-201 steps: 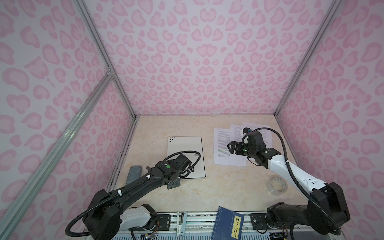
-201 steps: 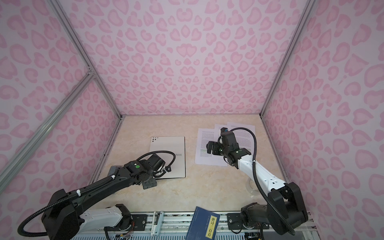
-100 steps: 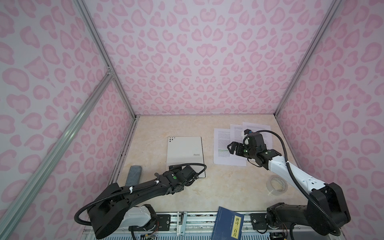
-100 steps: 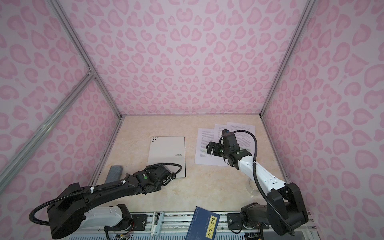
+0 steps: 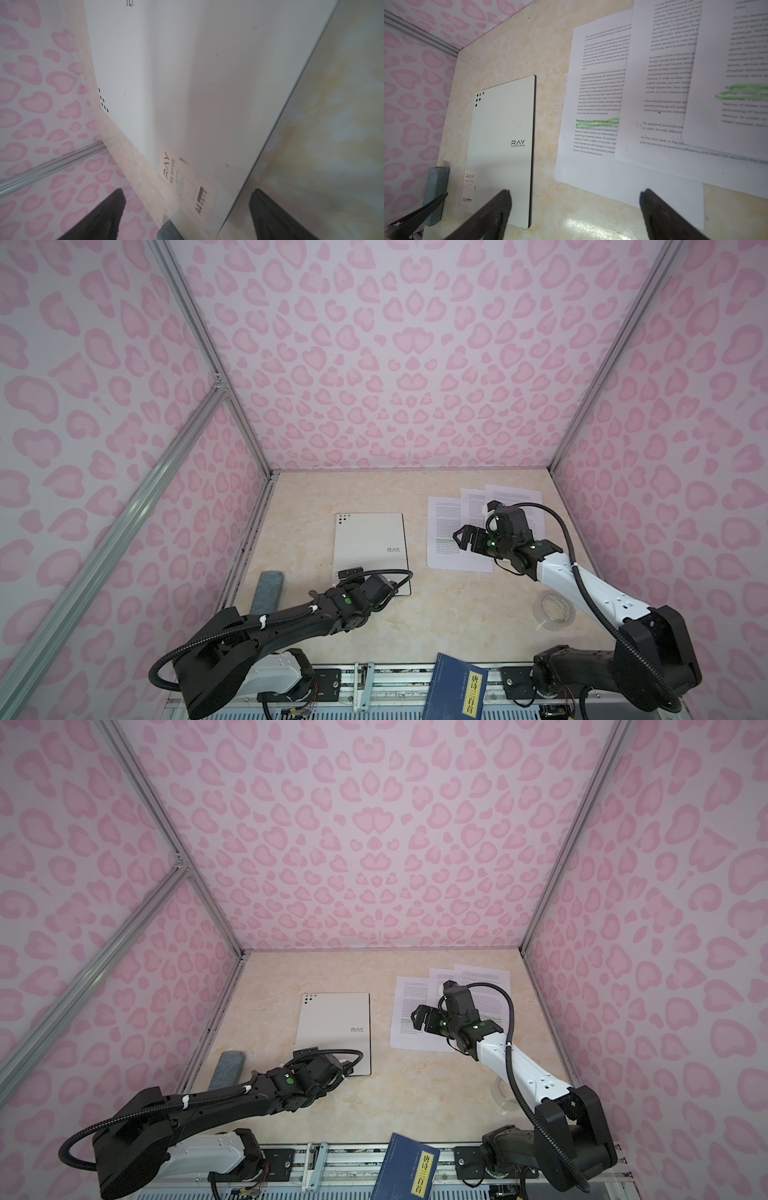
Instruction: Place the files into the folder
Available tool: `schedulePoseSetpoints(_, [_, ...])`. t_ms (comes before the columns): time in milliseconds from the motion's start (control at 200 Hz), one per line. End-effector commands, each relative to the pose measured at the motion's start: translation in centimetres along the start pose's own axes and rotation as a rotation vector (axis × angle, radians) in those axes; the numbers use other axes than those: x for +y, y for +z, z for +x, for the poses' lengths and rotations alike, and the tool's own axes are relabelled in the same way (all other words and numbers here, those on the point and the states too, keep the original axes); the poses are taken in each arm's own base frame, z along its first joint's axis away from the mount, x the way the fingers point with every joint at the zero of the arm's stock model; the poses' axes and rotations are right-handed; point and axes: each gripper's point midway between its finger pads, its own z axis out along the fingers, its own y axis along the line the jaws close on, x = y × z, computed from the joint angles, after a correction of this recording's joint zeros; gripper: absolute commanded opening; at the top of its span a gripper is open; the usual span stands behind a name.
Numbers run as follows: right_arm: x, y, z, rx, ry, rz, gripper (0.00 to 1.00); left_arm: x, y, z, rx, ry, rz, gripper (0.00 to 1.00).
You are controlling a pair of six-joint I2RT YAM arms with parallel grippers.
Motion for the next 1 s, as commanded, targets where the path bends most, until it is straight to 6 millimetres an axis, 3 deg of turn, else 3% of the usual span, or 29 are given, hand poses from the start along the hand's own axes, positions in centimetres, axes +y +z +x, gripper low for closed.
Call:
schedulePoseSetpoints(0, [0.6, 0.0, -0.3, -0.018, 0.003, -0.033, 0.99, 0.6, 0.2, -0.5, -0.011, -0.029, -0.038, 0.97])
schedulePoseSetpoints(455, [3.1, 0.4, 1.0, 0.05, -0.007, -0.195, 0.99, 1.9, 0.4, -0.6, -0.018, -0.108, -0.13, 0.97])
schedulePoseSetpoints(630, [4.4, 1.1, 2.2, 0.12, -0.007, -0.292, 0.99, 2.3, 0.4, -0.2, -0.004, -0.164, -0.158, 0.97])
schedulePoseSetpoints(995, [5.1, 2.7, 4.9, 0.253, -0.023, -0.325, 0.99, 2.7, 0.2, -0.1, -0.006, -0.2, -0.174, 0.97])
